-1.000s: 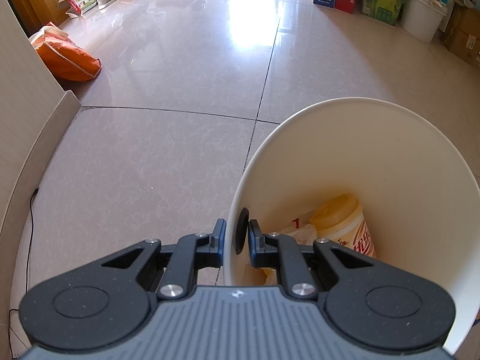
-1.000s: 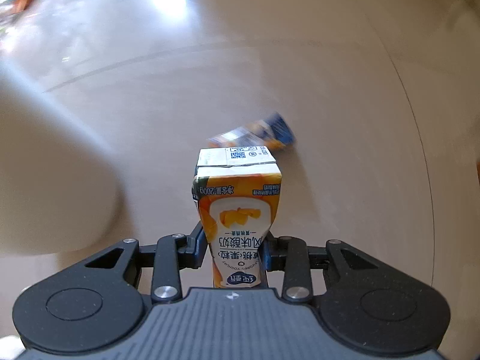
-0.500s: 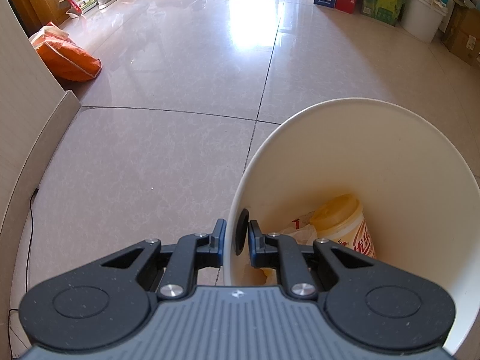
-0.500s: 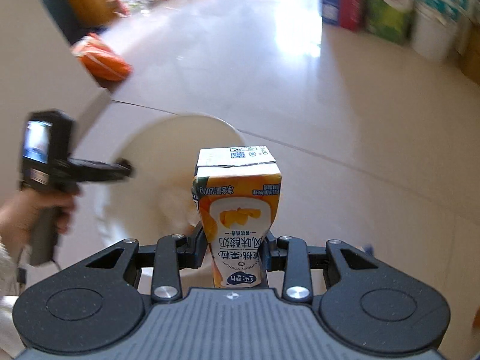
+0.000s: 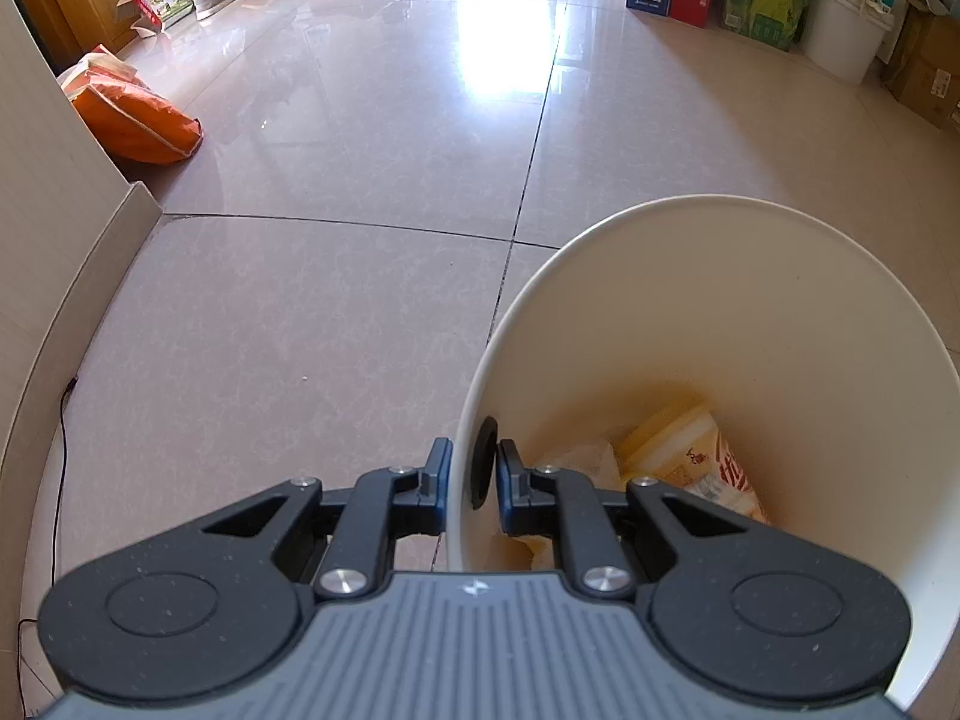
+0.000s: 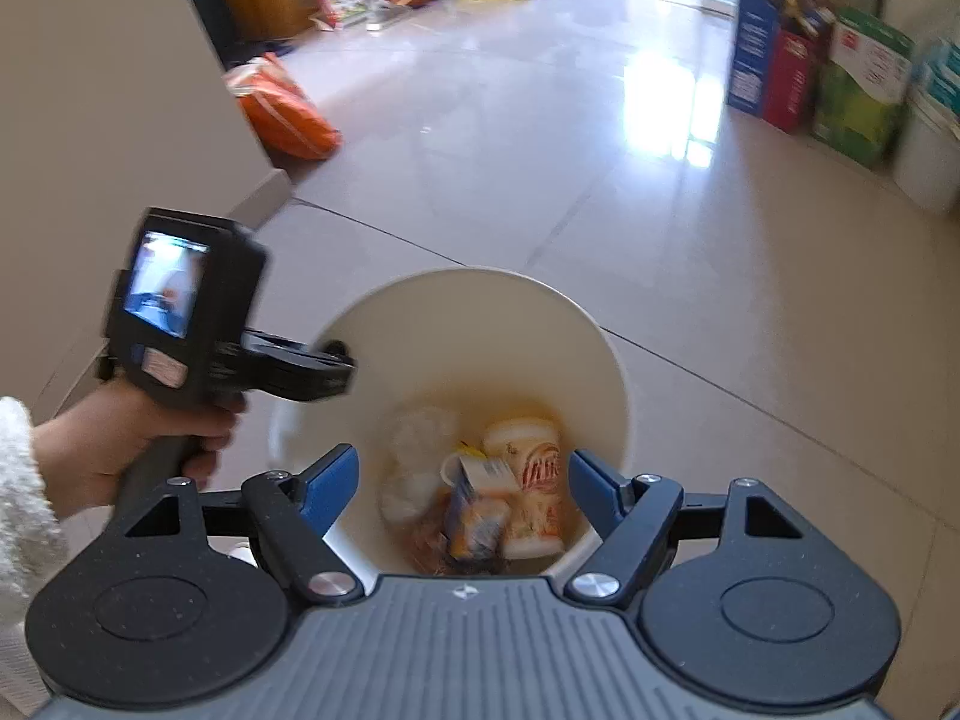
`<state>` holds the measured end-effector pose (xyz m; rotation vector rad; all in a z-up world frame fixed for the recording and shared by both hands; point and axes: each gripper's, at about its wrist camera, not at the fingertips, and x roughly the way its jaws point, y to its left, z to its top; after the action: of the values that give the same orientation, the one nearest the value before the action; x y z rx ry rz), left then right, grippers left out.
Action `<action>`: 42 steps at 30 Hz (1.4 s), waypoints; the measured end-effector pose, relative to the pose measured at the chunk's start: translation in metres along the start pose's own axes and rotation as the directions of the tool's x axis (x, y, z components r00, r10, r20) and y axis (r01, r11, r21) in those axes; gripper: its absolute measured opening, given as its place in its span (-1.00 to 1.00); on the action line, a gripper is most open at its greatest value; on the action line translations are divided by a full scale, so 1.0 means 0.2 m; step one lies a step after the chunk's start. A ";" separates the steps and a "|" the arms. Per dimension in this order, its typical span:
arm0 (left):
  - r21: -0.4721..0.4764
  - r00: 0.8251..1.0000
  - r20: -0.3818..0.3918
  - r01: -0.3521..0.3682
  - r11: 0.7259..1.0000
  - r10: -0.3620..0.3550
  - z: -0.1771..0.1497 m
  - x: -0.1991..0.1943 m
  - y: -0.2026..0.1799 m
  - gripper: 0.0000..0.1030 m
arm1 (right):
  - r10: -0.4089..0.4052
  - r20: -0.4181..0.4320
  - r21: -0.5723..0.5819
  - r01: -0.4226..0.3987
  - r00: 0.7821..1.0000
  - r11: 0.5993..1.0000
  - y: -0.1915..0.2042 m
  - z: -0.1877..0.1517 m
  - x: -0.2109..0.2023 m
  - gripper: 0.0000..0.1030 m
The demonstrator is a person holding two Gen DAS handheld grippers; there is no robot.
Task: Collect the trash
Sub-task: 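Carry the yogurt carton over the bin and release it, then grasp the second yogurt carton upright with the right gripper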
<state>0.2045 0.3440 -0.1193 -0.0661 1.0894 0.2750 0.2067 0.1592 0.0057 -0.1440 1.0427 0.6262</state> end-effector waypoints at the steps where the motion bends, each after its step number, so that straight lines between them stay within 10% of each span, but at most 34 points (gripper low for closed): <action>1: 0.000 1.000 0.000 0.000 1.000 0.000 0.00 0.00 0.00 -0.73 | -0.006 0.000 0.009 0.006 1.000 1.000 -0.02 -0.01 0.00 0.58; 16: -0.003 1.000 -0.001 0.000 1.000 0.000 0.01 0.00 0.00 -0.74 | -0.175 -0.001 0.245 0.170 0.985 0.955 -0.48 -0.18 0.09 0.70; 31: -0.015 1.000 -0.004 0.007 1.000 -0.007 0.00 0.01 0.01 -0.74 | -0.233 -0.263 0.623 0.349 0.936 0.700 -1.14 -0.66 0.67 0.70; 42: -0.023 1.000 -0.009 0.000 1.000 0.000 0.00 0.02 0.01 -0.73 | -0.318 -0.306 0.715 0.437 0.898 0.546 -1.34 -0.77 1.01 0.70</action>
<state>0.2066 0.3460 -0.1220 -0.0876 1.0951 0.2877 0.3067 -0.0371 -0.2911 0.3526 1.2917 -0.2843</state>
